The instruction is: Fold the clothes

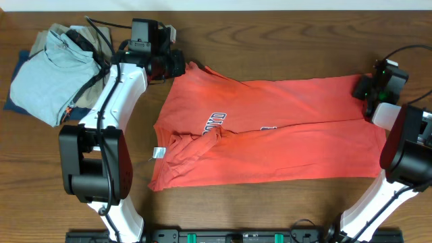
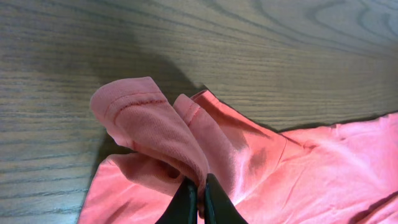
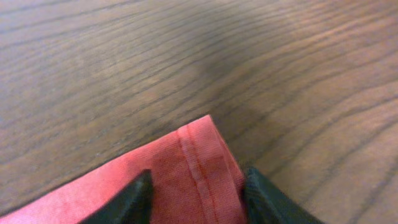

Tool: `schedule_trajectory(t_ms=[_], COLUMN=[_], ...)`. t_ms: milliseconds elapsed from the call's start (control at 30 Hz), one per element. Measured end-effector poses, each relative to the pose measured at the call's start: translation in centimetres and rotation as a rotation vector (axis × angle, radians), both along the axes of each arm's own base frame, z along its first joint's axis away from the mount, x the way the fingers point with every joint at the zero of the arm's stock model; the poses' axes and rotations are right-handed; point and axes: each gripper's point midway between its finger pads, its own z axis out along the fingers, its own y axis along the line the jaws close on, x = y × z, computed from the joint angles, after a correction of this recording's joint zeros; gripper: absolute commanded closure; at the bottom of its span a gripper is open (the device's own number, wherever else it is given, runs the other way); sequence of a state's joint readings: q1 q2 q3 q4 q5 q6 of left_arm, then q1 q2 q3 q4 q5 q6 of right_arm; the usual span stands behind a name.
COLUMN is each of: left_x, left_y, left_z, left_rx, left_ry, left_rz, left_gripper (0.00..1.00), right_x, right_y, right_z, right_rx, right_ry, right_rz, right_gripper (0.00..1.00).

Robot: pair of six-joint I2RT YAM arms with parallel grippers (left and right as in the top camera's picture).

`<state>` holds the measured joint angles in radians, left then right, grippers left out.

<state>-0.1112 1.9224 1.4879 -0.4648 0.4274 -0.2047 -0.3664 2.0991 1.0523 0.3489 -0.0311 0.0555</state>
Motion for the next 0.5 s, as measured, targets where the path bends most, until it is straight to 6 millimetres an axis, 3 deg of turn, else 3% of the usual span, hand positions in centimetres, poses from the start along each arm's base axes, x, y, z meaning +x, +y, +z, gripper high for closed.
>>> schedule_trajectory(t_ms=[133,500], left_x=[-0.01,-0.28], left_y=[-0.01,0.03], left_z=[0.0,-0.19], left_rx=[0.0,0.002], left_ry=[0.0,0.014], left_rz=[0.0,0.0], left_gripper=[0.94,0.94], right_x=[0.02,-0.7], right_y=[0.1,-0.09], right_z=[-0.02,0.04], right_rx=[0.005,0.029], right_ry=[0.002,0.041], right_rz=[0.004,-0.03], right_gripper=[0.99,0.99])
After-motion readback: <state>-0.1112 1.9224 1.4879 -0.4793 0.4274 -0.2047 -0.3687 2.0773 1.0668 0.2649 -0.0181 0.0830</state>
